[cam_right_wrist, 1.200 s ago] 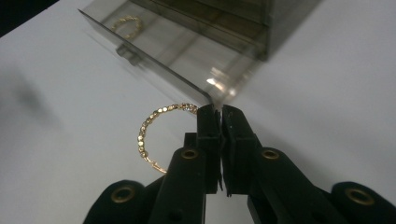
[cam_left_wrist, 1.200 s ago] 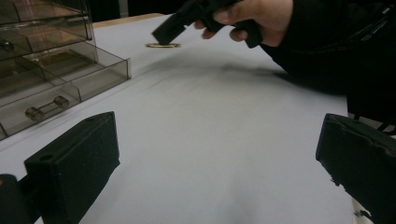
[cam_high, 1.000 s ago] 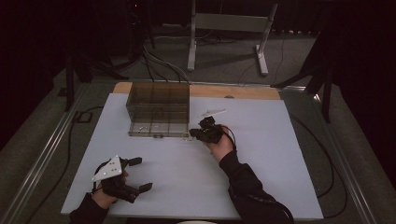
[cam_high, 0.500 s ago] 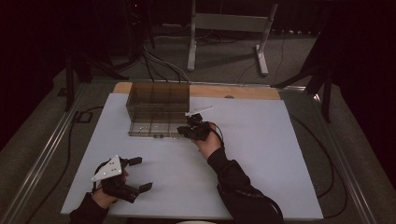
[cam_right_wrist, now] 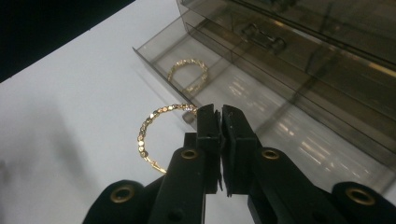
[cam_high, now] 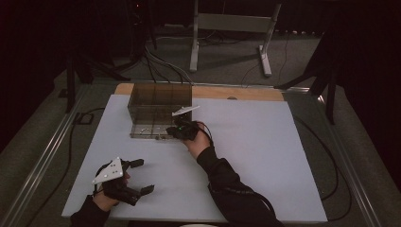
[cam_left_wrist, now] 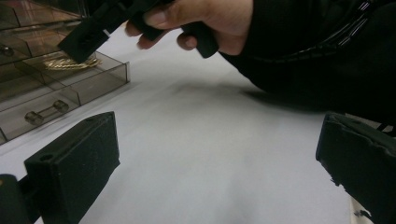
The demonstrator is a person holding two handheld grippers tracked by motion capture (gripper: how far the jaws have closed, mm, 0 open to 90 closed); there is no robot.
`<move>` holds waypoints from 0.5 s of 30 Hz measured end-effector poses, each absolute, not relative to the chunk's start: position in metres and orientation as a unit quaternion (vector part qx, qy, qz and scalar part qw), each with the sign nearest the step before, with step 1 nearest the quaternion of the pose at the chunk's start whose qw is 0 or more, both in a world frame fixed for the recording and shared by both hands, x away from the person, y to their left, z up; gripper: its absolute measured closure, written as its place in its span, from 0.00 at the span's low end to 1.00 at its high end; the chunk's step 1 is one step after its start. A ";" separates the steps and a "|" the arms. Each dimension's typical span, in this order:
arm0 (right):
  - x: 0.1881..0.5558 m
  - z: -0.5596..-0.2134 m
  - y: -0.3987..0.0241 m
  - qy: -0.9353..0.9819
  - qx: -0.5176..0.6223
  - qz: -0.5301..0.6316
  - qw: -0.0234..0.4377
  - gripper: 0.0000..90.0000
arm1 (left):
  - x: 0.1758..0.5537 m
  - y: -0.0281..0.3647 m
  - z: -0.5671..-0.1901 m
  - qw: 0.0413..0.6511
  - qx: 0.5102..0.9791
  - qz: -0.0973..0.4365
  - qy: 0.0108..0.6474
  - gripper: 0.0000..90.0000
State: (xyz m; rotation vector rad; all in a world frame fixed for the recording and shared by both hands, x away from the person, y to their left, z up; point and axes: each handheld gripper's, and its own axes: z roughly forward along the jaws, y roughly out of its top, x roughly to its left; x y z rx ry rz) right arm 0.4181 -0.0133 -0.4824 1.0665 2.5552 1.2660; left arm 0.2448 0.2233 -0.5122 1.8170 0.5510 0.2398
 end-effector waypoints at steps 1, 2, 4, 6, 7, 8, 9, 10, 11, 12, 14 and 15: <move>0.419 -0.482 -0.011 0.838 0.351 0.415 0.047 0.97 | 0.245 0.223 -0.512 0.576 0.776 0.102 0.235 0.01; 0.419 -0.482 -0.008 0.838 0.350 0.416 0.045 0.97 | 0.245 0.223 -0.512 0.576 0.777 0.102 0.234 0.01; 0.420 -0.481 -0.003 0.839 0.348 0.415 0.047 0.97 | 0.245 0.223 -0.512 0.577 0.776 0.102 0.234 0.01; 0.422 -0.481 0.001 0.838 0.349 0.418 0.045 0.97 | 0.245 0.223 -0.512 0.577 0.776 0.102 0.234 0.01; 0.422 -0.481 0.003 0.837 0.350 0.418 0.045 0.97 | 0.245 0.223 -0.512 0.577 0.776 0.102 0.233 0.01; 0.423 -0.481 0.006 0.837 0.351 0.417 0.045 0.97 | 0.245 0.223 -0.512 0.578 0.776 0.101 0.233 0.01; 0.424 -0.481 0.009 0.839 0.348 0.415 0.047 0.97 | 0.245 0.223 -0.512 0.579 0.774 0.101 0.234 0.01; 0.425 -0.481 0.011 0.838 0.350 0.415 0.048 0.97 | 0.245 0.224 -0.512 0.580 0.774 0.100 0.235 0.01; 0.426 -0.481 0.013 0.837 0.353 0.417 0.047 0.97 | 0.245 0.224 -0.512 0.579 0.774 0.101 0.235 0.01; 0.428 -0.481 0.016 0.834 0.355 0.419 0.042 0.97 | 0.245 0.223 -0.512 0.579 0.774 0.101 0.234 0.01; 0.430 -0.481 0.021 0.832 0.360 0.421 0.040 0.97 | 0.245 0.223 -0.511 0.580 0.774 0.101 0.233 0.01; 0.430 -0.482 0.025 0.831 0.360 0.421 0.040 0.97 | 0.245 0.223 -0.511 0.581 0.773 0.101 0.233 0.01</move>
